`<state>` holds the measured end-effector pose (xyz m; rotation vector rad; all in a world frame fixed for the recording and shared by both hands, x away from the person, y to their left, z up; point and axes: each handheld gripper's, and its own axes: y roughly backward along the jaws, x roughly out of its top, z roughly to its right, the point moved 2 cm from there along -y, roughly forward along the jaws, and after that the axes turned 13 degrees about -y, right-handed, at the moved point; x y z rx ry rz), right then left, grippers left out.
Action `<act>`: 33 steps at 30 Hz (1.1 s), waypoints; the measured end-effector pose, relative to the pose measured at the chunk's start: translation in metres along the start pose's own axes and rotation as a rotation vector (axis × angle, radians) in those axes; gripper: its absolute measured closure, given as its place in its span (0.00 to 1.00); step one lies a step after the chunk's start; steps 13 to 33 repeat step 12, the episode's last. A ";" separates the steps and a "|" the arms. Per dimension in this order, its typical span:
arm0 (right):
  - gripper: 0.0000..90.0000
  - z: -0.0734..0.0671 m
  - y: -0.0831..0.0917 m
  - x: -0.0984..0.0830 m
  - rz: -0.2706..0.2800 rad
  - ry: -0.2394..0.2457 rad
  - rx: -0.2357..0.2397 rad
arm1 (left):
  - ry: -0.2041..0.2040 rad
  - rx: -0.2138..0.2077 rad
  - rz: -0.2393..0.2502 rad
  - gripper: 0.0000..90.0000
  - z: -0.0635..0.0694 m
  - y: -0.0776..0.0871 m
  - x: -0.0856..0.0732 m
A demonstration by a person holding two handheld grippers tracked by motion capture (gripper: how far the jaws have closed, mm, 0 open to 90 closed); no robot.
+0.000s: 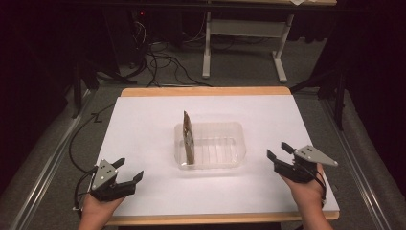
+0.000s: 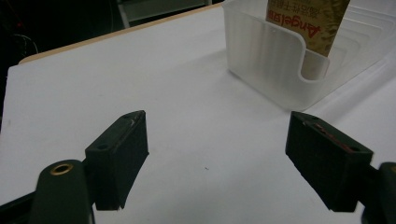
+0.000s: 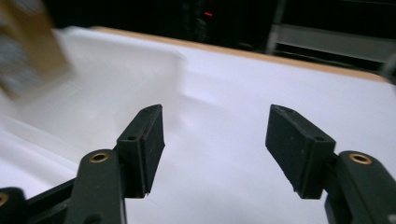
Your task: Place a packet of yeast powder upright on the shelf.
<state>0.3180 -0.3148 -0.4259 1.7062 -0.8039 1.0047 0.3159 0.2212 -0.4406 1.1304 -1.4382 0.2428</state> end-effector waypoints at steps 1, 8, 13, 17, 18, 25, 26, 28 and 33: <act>0.46 0.012 -0.001 -0.007 -0.029 -0.007 -0.028 | 0.004 0.003 -0.002 0.24 0.000 -0.001 0.000; 0.44 0.048 -0.005 -0.017 -0.101 -0.161 -0.034 | 0.019 0.001 -0.027 0.24 0.002 -0.008 -0.001; 0.43 0.042 -0.006 -0.016 -0.093 -0.172 0.009 | -0.005 -0.007 -0.021 0.24 0.006 -0.006 0.002; 0.43 0.042 -0.006 -0.016 -0.093 -0.172 0.009 | -0.005 -0.007 -0.021 0.24 0.006 -0.006 0.002; 0.43 0.042 -0.006 -0.016 -0.093 -0.172 0.009 | -0.005 -0.007 -0.021 0.24 0.006 -0.006 0.002; 0.43 0.042 -0.006 -0.016 -0.093 -0.172 0.009 | -0.005 -0.007 -0.021 0.24 0.006 -0.006 0.002; 0.43 0.042 -0.006 -0.016 -0.093 -0.172 0.009 | -0.005 -0.007 -0.021 0.24 0.006 -0.006 0.002; 0.43 0.042 -0.006 -0.016 -0.093 -0.172 0.009 | -0.005 -0.007 -0.021 0.24 0.006 -0.006 0.002; 0.43 0.042 -0.006 -0.016 -0.093 -0.172 0.009 | -0.005 -0.007 -0.021 0.24 0.006 -0.006 0.002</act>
